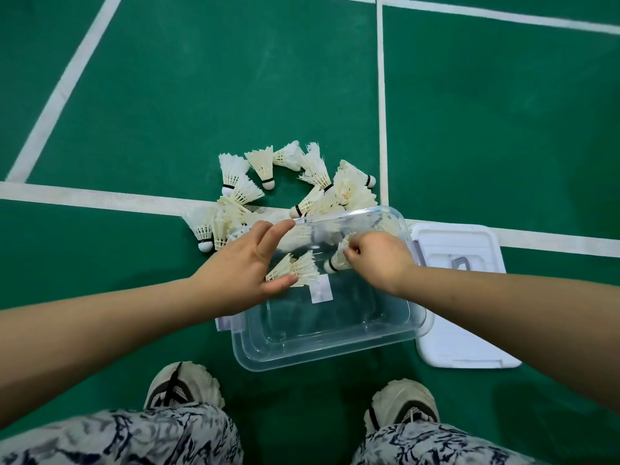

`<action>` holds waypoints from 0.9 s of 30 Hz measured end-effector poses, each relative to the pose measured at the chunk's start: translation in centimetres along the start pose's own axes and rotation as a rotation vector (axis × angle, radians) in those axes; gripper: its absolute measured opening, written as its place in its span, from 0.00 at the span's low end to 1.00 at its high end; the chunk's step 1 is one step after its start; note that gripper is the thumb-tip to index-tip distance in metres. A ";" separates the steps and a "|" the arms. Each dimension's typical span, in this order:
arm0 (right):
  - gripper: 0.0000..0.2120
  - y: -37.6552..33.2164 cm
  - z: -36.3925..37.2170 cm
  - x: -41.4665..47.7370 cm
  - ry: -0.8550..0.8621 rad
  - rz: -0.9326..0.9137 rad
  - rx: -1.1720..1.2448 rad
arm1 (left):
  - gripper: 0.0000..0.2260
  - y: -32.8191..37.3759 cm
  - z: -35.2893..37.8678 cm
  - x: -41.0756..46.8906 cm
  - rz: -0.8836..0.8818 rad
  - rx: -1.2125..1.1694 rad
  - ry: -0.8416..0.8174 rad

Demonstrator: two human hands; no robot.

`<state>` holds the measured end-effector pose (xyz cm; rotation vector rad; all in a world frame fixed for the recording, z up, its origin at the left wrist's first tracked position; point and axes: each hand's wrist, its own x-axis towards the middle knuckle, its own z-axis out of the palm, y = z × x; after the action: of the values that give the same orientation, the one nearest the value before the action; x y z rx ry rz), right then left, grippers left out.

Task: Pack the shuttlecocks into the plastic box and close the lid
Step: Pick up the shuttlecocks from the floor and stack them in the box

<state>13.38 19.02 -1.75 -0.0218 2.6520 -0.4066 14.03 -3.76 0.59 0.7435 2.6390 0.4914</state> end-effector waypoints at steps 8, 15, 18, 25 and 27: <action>0.13 -1.2 2.2 1.7 -0.258 0.130 0.298 | 0.31 -1.0 0.3 -0.1 0.003 -0.034 -0.056; 0.15 -2.2 3.2 1.7 -0.352 0.124 0.247 | 0.29 -0.8 -0.2 0.2 0.035 -0.048 -0.019; 0.15 -2.4 3.3 1.7 -0.305 0.141 0.242 | 0.29 -0.8 -0.4 0.3 0.029 -0.061 -0.014; 0.13 -2.1 0.5 1.1 -0.069 0.046 0.251 | 0.29 -0.2 -1.4 1.9 0.039 -0.061 0.076; 0.12 -2.1 -0.7 0.7 0.003 -0.028 0.251 | 0.29 0.2 -2.2 3.1 0.063 -0.045 0.131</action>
<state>12.34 17.17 -0.85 0.0197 2.5867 -0.7455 10.68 -2.39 1.90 0.8078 2.7210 0.6356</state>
